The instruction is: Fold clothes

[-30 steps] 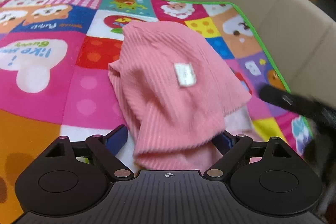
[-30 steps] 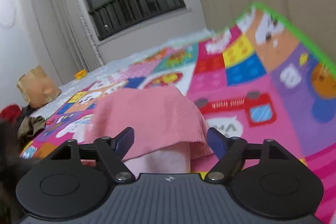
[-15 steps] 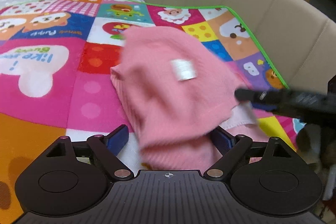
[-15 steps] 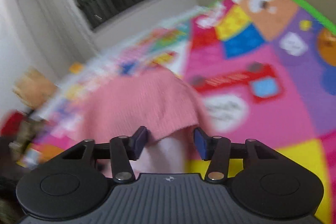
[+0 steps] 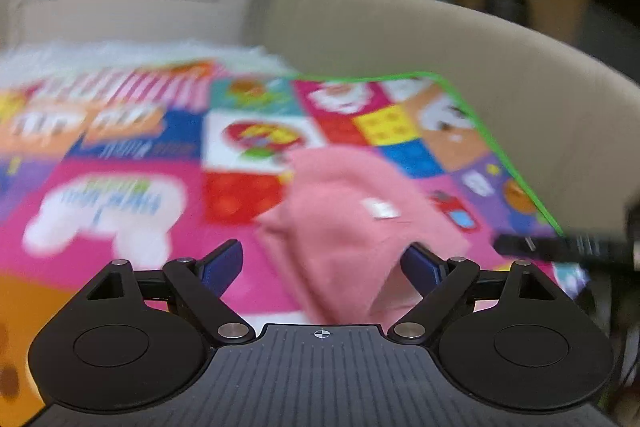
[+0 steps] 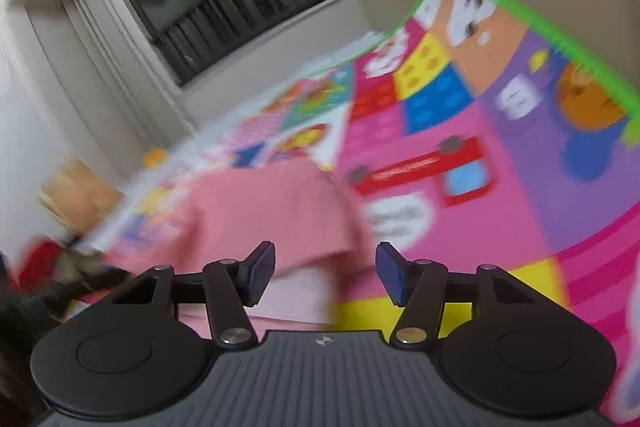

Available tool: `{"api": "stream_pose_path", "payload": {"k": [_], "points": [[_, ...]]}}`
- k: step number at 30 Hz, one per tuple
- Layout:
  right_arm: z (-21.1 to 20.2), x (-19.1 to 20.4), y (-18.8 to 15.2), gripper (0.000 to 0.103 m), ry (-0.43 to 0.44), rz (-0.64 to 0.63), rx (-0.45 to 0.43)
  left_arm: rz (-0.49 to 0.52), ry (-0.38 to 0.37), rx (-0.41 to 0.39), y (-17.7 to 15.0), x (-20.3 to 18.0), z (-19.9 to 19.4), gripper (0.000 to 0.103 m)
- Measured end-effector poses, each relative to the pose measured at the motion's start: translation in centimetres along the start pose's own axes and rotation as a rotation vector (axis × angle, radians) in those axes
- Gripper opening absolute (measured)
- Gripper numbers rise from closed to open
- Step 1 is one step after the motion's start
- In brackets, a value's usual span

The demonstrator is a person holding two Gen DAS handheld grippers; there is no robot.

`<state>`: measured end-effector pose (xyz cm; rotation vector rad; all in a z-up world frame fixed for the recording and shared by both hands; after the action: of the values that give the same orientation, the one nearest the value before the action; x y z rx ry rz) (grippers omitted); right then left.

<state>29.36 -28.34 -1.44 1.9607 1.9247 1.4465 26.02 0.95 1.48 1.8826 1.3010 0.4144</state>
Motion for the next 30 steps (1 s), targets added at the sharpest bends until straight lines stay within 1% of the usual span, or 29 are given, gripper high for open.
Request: {"api": "stream_pose_path", "payload": {"k": [1,2,4,5,6,7,8,10,11,14,17,18,20,22,24,25,28,30], "points": [[0.2,0.4,0.0,0.057,0.006,-0.009,0.003,0.062,0.007,0.004,-0.1,-1.1,0.1,0.091],[0.6,1.0,0.0,0.056,-0.041,-0.063,-0.001,0.123,0.034,0.009,-0.3,-2.1,0.4,0.091],[1.4,2.1,-0.2,0.056,-0.135,-0.171,-0.010,0.168,0.102,0.035,-0.8,-2.5,1.4,0.091],[1.8,2.8,-0.5,0.056,-0.205,-0.255,-0.017,0.188,0.136,0.049,-1.0,-2.6,1.9,0.091],[2.2,3.6,-1.0,0.056,-0.287,-0.365,-0.024,0.207,0.170,0.062,-1.3,-2.7,2.4,0.091],[2.6,4.3,-1.8,0.056,-0.345,-0.466,-0.025,0.227,0.204,0.076,-1.5,-2.8,2.8,0.091],[2.9,4.9,-2.6,0.056,-0.380,-0.552,-0.025,0.219,0.211,0.077,-1.5,-2.4,2.9,0.090],[3.2,5.9,-3.8,0.057,-0.406,-0.662,-0.026,0.195,0.215,0.076,-1.3,-1.6,2.9,0.090],[3.3,6.5,-4.1,0.056,-0.432,-0.711,-0.046,0.183,0.218,0.075,-1.2,-1.2,3.0,0.089],[4.0,8.0,-4.1,0.056,-0.529,-0.842,-0.143,0.146,0.224,0.073,-0.9,0.1,3.0,0.088],[5.7,9.3,-3.9,0.056,-0.577,-0.939,-0.161,0.105,0.224,0.063,-0.5,1.2,2.7,0.087],[6.2,9.6,-3.8,0.054,-0.586,-0.961,-0.168,0.088,0.218,0.060,-0.4,1.5,2.5,0.086],[6.4,10.3,-3.3,0.038,-0.562,-0.935,-0.202,0.052,0.204,0.055,-0.2,2.0,2.3,0.084],[6.2,10.7,-2.7,0.035,-0.537,-0.875,-0.237,0.023,0.191,0.050,0.0,2.5,2.1,0.083],[5.8,10.8,-2.1,0.034,-0.515,-0.808,-0.267,0.010,0.177,0.050,0.0,2.7,2.1,0.082],[5.8,10.9,-2.0,0.034,-0.496,-0.794,-0.266,0.006,0.170,0.052,0.0,2.8,2.2,0.082],[5.9,11.0,-3.1,0.034,-0.425,-0.831,-0.212,-0.005,0.156,0.050,0.0,2.9,2.2,0.080],[5.5,11.4,-4.5,0.038,-0.405,-0.878,-0.207,-0.011,0.151,0.046,-0.1,3.0,2.2,0.080]]}}
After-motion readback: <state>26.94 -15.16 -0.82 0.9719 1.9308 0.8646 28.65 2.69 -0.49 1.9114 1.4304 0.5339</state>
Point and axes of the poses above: each gripper's, at about its wrist camera, not at the fingertips, and z roughly the way its jaws point, x to its left, y to its top, the point moved 5 cm from there along z, roughly the way its jaws point, and after that the axes turned 11 degrees about x, right-handed, at the moved point
